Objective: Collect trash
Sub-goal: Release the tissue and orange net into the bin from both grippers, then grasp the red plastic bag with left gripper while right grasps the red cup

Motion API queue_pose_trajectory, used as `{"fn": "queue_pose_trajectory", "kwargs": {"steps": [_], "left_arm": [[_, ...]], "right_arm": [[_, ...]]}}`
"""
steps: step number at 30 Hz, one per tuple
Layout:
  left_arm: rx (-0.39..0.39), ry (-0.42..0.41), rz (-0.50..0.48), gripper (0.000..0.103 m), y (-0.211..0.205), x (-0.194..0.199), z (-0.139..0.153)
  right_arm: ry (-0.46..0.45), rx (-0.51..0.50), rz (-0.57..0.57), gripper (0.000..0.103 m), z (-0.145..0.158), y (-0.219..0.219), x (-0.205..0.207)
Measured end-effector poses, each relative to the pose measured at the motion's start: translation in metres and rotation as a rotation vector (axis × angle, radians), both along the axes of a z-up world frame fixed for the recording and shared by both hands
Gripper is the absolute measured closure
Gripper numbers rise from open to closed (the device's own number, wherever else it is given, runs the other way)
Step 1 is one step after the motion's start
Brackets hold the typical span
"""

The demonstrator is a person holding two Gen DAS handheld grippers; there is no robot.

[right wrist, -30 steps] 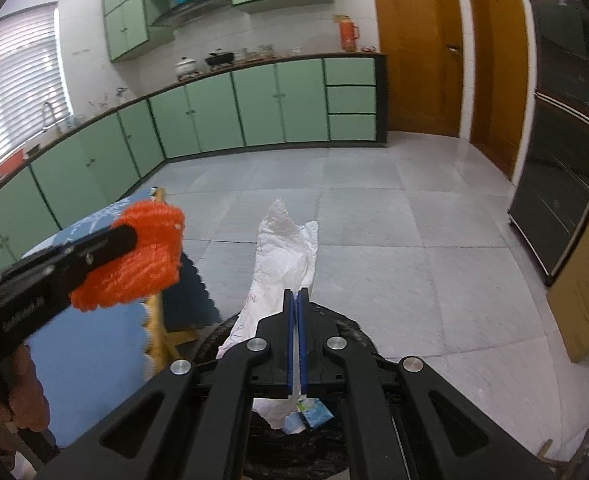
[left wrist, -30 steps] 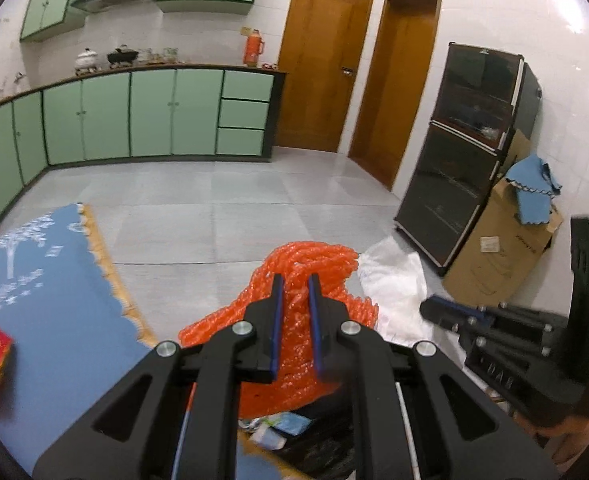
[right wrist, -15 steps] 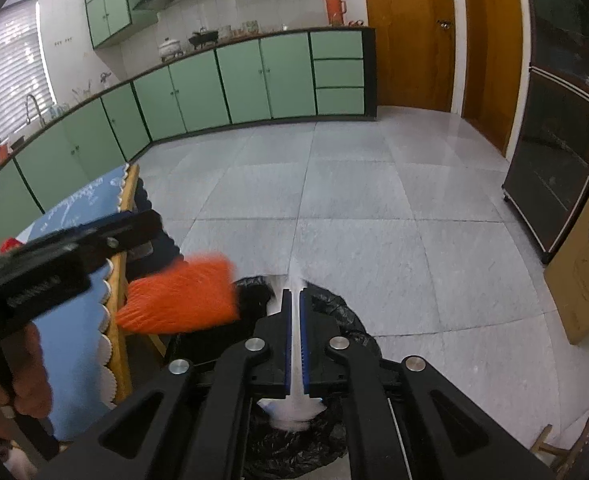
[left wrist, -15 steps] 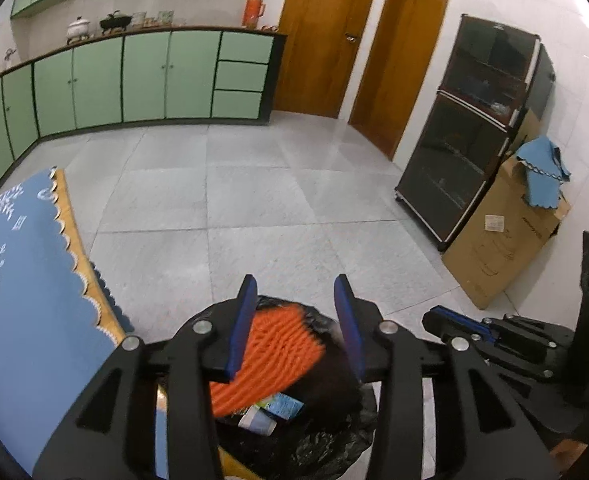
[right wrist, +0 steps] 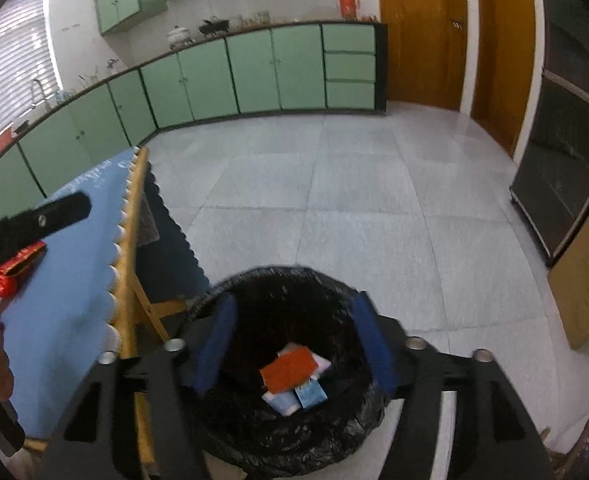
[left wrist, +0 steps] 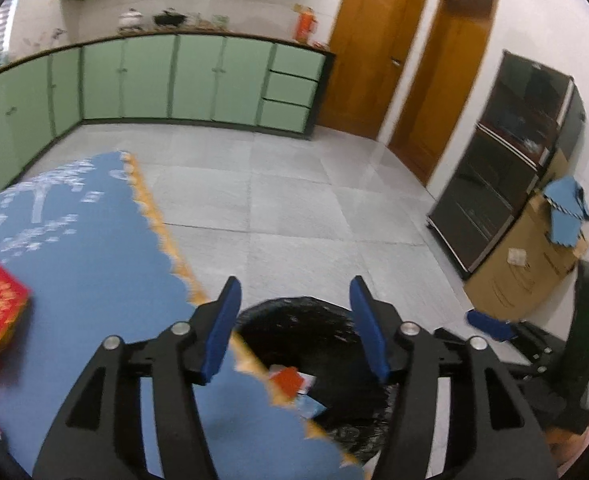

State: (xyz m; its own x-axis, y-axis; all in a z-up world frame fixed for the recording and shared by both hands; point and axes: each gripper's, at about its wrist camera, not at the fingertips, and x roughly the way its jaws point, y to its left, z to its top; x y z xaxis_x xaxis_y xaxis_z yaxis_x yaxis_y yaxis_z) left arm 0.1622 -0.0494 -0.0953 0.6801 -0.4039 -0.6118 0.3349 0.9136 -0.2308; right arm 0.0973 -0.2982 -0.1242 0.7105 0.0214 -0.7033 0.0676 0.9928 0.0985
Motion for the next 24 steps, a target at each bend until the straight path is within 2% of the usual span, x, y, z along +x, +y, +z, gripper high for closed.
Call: {"fn": "queue_pose_trajectory", "kwargs": {"steps": [4,6,9,13,19,24], "left_arm": [[0.041,-0.047,0.118,0.035,0.048,-0.023,0.016],[0.065,-0.064,0.183,0.029,0.073,-0.035,0.022],[0.098,-0.072,0.29,0.027,0.115,-0.053,0.027],[0.171,-0.077,0.459,0.025,0.173,-0.08,0.032],[0.256,-0.069,0.642,0.023,0.242,-0.115,0.035],[0.248,-0.023,0.722,0.023,0.284,-0.134,0.026]], "right_arm": [[-0.057,-0.004,0.062,0.019,0.022,0.027,0.001],[-0.083,-0.004,0.106,0.014,0.032,0.045,0.001],[-0.119,-0.005,0.189,0.008,0.044,0.08,0.003],[-0.131,0.0,0.281,0.007,0.048,0.124,0.009],[-0.135,0.027,0.394,0.007,0.046,0.187,0.01],[-0.15,0.027,0.493,0.007,0.042,0.239,0.003]]}}
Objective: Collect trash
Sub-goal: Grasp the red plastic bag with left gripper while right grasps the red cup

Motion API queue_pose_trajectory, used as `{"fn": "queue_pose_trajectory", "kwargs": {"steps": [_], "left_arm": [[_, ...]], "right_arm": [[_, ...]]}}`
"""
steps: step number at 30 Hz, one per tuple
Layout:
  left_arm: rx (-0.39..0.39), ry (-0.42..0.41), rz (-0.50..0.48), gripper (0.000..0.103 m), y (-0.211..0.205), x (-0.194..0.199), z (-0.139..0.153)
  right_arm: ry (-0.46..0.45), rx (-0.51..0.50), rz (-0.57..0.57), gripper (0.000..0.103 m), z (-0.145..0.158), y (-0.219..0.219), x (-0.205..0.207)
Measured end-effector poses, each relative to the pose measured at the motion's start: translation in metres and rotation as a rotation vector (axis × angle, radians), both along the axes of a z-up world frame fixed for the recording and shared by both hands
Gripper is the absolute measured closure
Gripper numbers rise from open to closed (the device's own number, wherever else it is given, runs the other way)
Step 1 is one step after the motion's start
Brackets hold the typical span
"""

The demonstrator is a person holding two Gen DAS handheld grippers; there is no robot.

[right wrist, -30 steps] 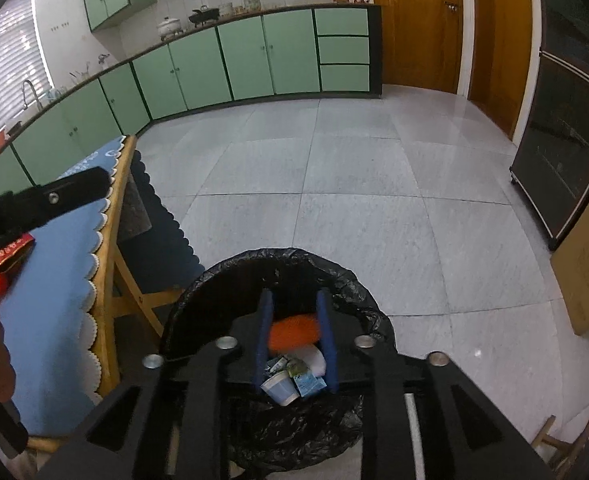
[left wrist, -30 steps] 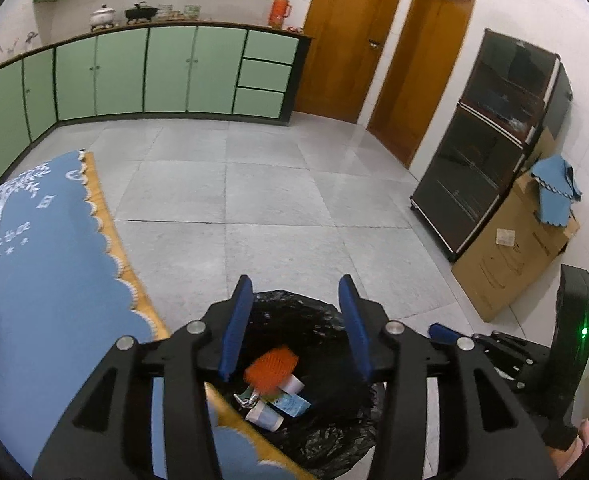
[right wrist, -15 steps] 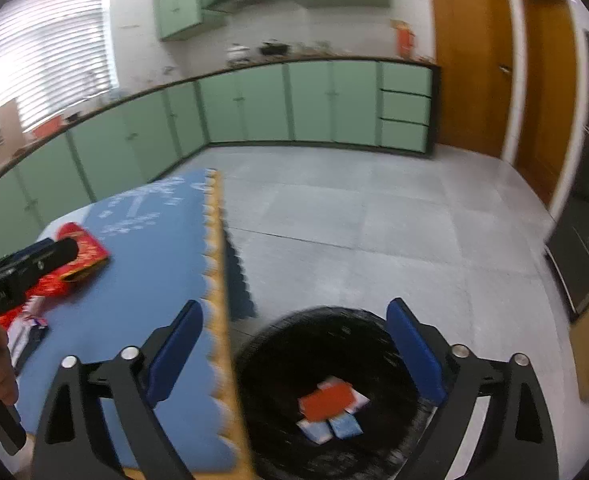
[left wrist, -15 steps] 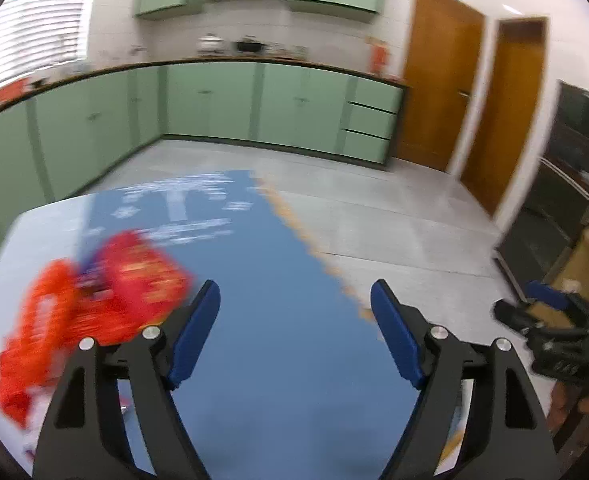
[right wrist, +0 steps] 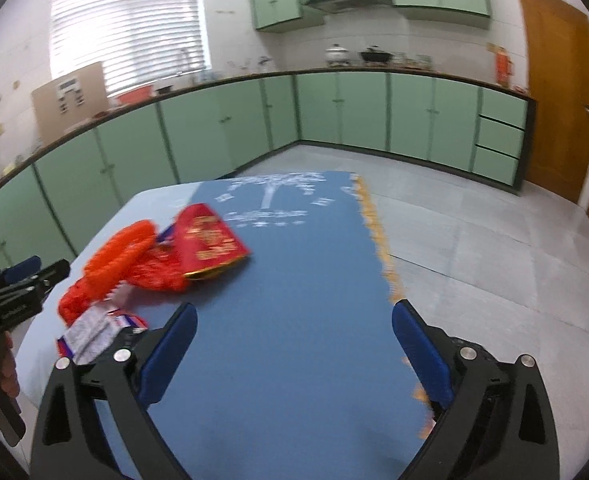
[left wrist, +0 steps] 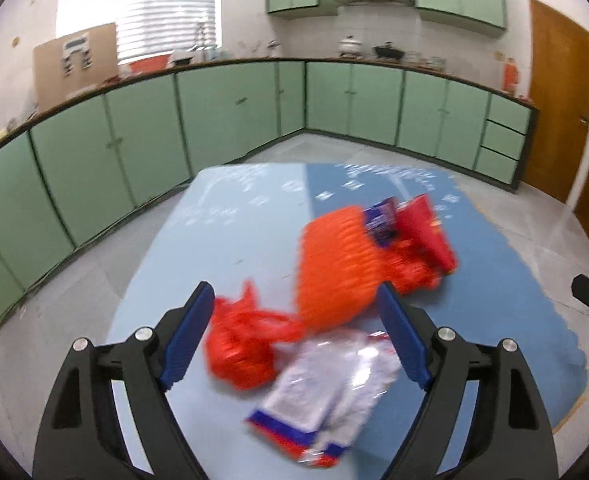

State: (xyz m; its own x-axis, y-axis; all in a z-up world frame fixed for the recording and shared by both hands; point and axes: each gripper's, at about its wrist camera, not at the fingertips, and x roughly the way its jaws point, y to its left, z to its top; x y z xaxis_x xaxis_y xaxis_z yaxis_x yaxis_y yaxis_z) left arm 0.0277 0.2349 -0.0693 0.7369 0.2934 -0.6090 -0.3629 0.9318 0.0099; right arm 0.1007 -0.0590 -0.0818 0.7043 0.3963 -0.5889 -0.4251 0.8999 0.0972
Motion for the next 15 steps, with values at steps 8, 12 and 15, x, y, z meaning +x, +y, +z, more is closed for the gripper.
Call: {"fn": "queue_pose_trajectory", "kwargs": {"steps": [8,12,15], "left_arm": [[-0.094,0.054,0.046,0.023,0.044,0.005,-0.03],[-0.124,0.07,0.039,0.023,0.057,0.012,-0.042],[-0.138,0.086,0.029,0.025,0.062,0.015,-0.052]], "right_arm": [[-0.005,-0.029,0.069,0.009,-0.008,0.044,-0.004],[0.001,-0.035,0.066,0.01,-0.01,0.052,0.001],[0.004,-0.042,0.068,0.011,-0.014,0.059,0.004]]}}
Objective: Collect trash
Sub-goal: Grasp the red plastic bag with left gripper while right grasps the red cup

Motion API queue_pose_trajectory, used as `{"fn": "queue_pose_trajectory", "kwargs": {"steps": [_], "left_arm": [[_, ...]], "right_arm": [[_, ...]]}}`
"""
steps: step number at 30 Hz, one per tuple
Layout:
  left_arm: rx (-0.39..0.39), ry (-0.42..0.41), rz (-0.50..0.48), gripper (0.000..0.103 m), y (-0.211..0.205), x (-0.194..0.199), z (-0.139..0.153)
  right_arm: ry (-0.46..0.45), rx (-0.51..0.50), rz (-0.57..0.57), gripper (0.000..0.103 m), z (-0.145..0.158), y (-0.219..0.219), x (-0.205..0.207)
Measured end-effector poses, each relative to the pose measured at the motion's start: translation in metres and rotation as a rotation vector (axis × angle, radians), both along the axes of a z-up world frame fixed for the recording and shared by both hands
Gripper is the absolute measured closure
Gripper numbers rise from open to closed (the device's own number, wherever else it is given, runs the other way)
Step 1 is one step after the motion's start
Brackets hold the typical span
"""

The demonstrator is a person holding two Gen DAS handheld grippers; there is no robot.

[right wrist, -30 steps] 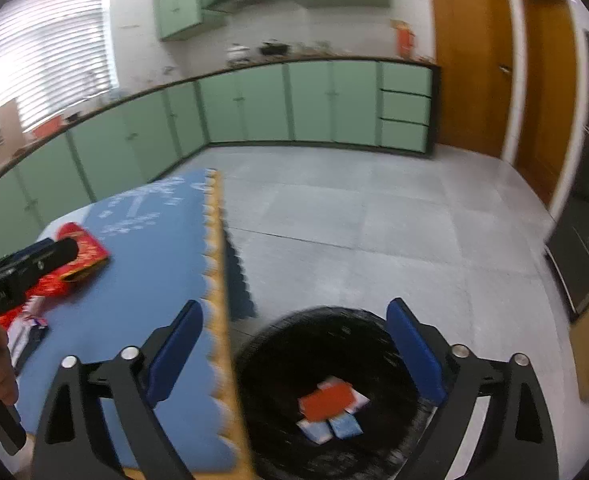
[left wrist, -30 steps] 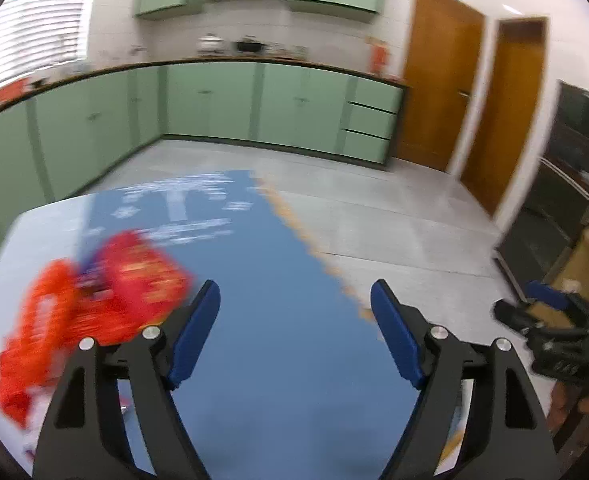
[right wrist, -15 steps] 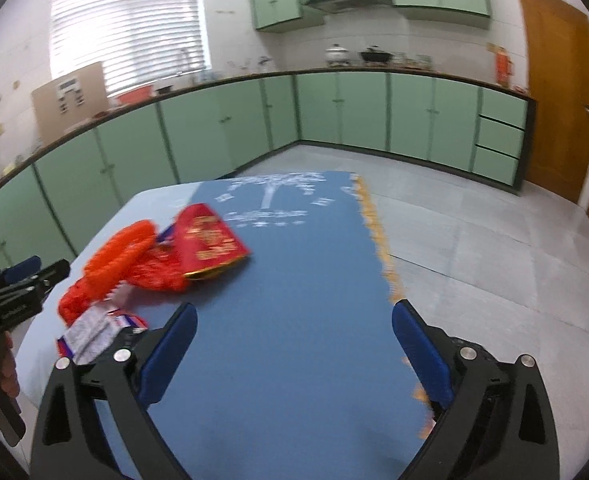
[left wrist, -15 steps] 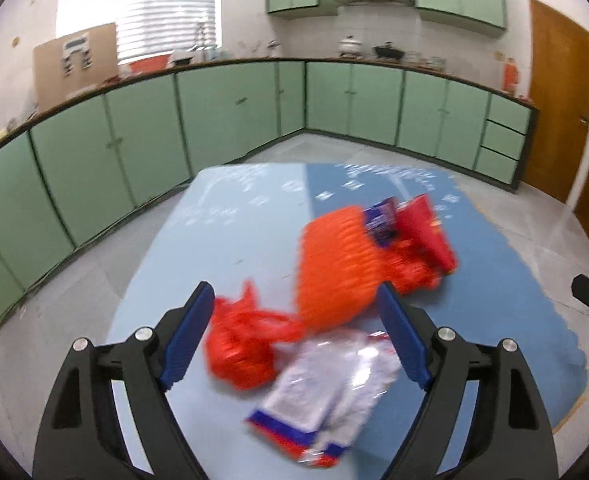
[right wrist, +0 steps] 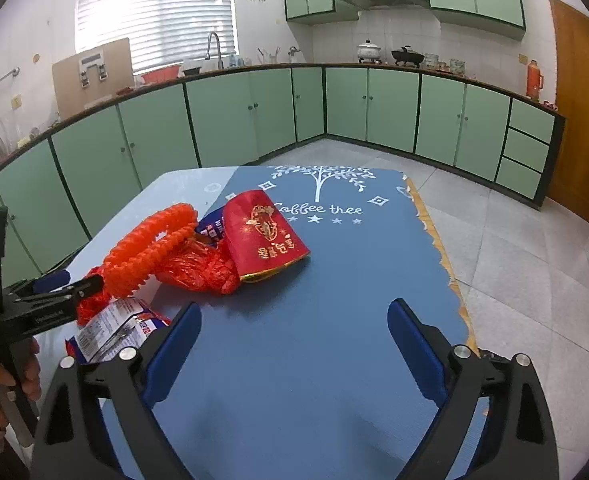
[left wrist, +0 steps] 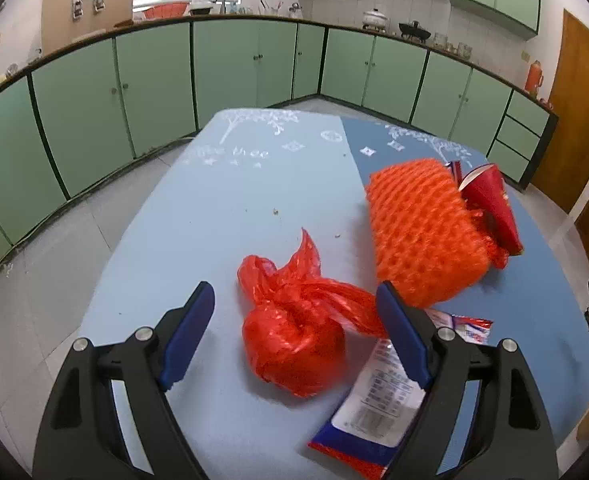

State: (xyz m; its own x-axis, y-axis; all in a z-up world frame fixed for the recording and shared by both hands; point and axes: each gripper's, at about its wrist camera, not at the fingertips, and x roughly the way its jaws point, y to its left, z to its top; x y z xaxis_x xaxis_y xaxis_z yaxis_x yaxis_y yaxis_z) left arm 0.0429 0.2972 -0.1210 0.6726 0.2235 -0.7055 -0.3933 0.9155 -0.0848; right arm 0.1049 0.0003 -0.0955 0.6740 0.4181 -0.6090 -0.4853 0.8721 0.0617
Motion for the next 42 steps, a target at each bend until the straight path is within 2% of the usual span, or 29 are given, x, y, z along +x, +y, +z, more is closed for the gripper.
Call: {"fn": "queue_pose_trajectory", "kwargs": {"steps": [1,3,5,8,15,21,26,36,38,41,42], "left_arm": [[-0.008,0.003,-0.002,0.027,0.002,0.001,-0.002],[-0.029,0.012,-0.003,0.046,0.006,0.003,-0.008],[-0.051,0.016,-0.002,0.058,0.008,0.003,-0.012],[-0.048,-0.002,0.004,0.063,0.008,-0.001,-0.011],[-0.017,-0.093,0.038,0.066,0.013,-0.008,0.021],[0.01,-0.168,-0.013,0.066,-0.001,0.008,0.05],[0.012,-0.177,-0.054,0.066,-0.011,0.03,0.048],[-0.01,-0.151,-0.063,0.066,-0.007,0.047,0.033],[-0.009,-0.149,-0.061,0.066,-0.006,0.048,0.031],[-0.007,-0.143,-0.064,0.066,-0.005,0.05,0.03],[-0.006,-0.142,-0.065,0.066,-0.005,0.05,0.03]], "right_arm": [[0.001,-0.003,0.002,0.012,-0.001,0.001,0.001],[0.002,-0.008,0.007,0.012,-0.003,0.007,0.004],[0.002,-0.011,0.01,0.013,-0.005,0.012,0.006],[0.001,-0.011,0.015,0.014,-0.008,0.02,0.011],[-0.028,-0.002,0.024,0.014,-0.005,0.043,0.029],[-0.035,0.01,0.01,0.015,-0.005,0.062,0.048],[-0.059,-0.03,0.0,0.015,-0.008,0.077,0.057],[-0.031,-0.069,-0.011,0.015,-0.024,0.092,0.079],[-0.024,-0.076,-0.013,0.019,-0.027,0.095,0.084],[0.016,-0.071,0.002,0.039,-0.032,0.095,0.093],[0.037,-0.059,0.007,0.05,-0.033,0.094,0.095]]}}
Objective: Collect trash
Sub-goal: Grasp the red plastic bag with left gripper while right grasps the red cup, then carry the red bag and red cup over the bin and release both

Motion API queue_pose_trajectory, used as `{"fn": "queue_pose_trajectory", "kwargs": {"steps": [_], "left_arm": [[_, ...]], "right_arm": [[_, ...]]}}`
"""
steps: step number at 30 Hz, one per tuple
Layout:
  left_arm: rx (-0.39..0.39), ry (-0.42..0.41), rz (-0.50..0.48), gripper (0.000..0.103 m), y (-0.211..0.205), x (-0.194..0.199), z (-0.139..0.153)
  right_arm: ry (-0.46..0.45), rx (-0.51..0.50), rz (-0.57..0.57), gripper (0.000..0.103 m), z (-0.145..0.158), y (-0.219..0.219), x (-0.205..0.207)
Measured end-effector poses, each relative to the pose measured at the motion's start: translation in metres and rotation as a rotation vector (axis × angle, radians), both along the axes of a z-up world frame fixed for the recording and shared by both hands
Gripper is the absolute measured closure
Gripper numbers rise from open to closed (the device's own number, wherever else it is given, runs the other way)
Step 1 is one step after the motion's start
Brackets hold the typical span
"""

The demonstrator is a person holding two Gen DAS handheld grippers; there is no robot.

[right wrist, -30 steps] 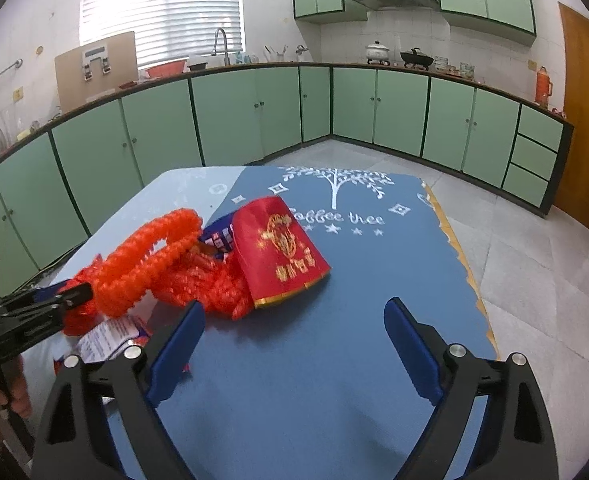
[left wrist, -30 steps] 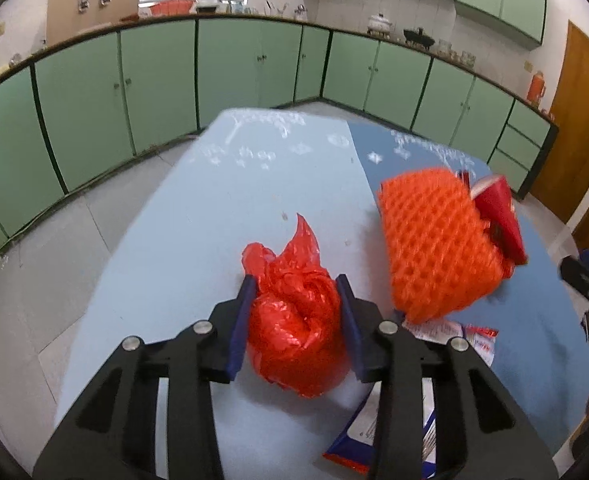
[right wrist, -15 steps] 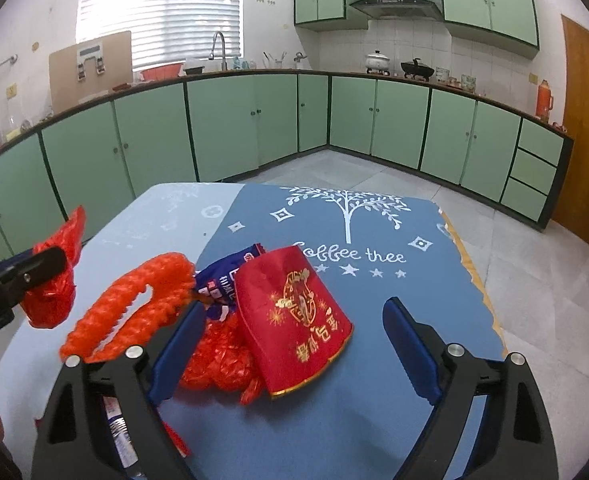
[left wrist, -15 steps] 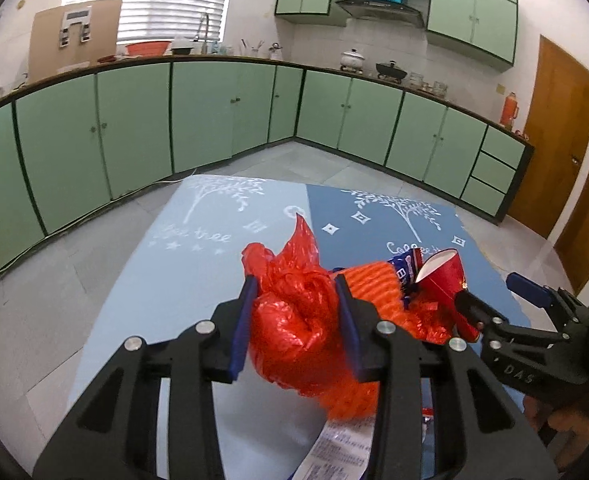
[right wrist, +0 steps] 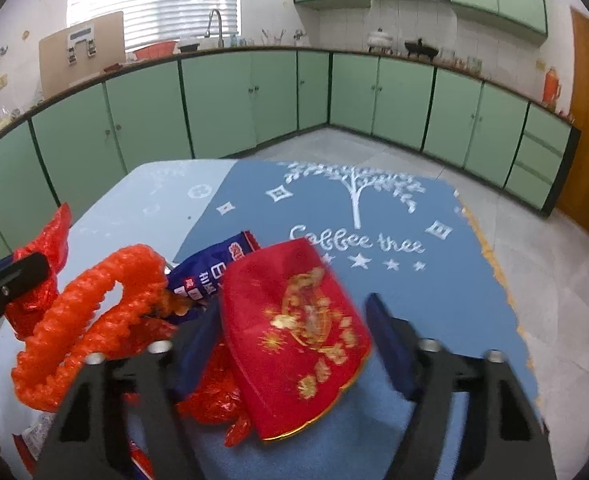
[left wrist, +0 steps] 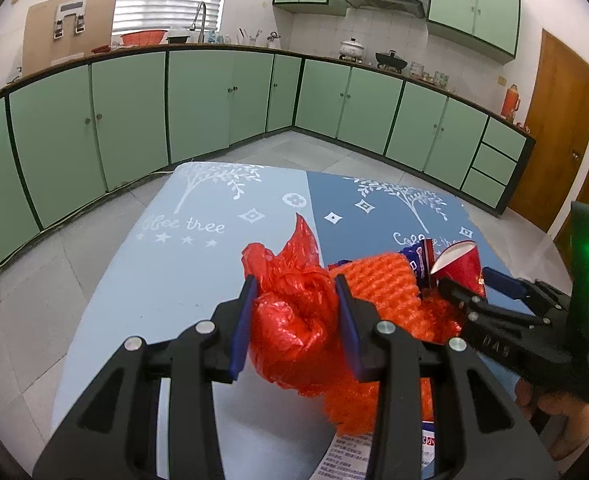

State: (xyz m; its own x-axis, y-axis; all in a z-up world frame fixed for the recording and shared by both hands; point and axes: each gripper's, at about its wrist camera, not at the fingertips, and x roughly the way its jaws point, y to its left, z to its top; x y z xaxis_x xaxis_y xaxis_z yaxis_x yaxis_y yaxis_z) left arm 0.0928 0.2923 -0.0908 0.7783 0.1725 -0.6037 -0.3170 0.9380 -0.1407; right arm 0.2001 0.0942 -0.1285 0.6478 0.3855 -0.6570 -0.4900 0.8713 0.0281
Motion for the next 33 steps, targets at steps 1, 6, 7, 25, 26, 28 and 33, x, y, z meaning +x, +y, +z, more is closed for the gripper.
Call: {"fn": "queue_pose_trajectory", "kwargs": {"steps": [1,6,7,25,26,28,33], "left_arm": [[0.002,0.0,-0.001,0.066,-0.001,0.0,0.0],[0.0,-0.012,-0.004,0.066,-0.004,-0.003,0.005],[0.001,-0.018,-0.006,0.066,-0.005,-0.004,0.007],[0.032,-0.173,-0.171,0.067,-0.08,-0.015,0.068],[0.034,-0.18,-0.192,0.067,-0.09,-0.014,0.071],[0.028,-0.189,-0.228,0.067,-0.106,-0.013,0.073],[0.007,-0.199,-0.33,0.067,-0.153,-0.007,0.072]], "right_arm": [[0.029,0.022,0.006,0.051,0.0,-0.003,0.003],[0.02,0.067,0.018,0.062,0.015,-0.02,-0.002],[0.024,0.079,0.022,0.062,0.018,-0.023,-0.003],[-0.057,0.221,-0.051,0.062,0.088,-0.125,-0.045],[-0.06,0.221,-0.059,0.062,0.09,-0.132,-0.047],[-0.067,0.219,-0.08,0.062,0.093,-0.145,-0.052],[-0.09,0.213,-0.142,0.062,0.102,-0.182,-0.061]]}}
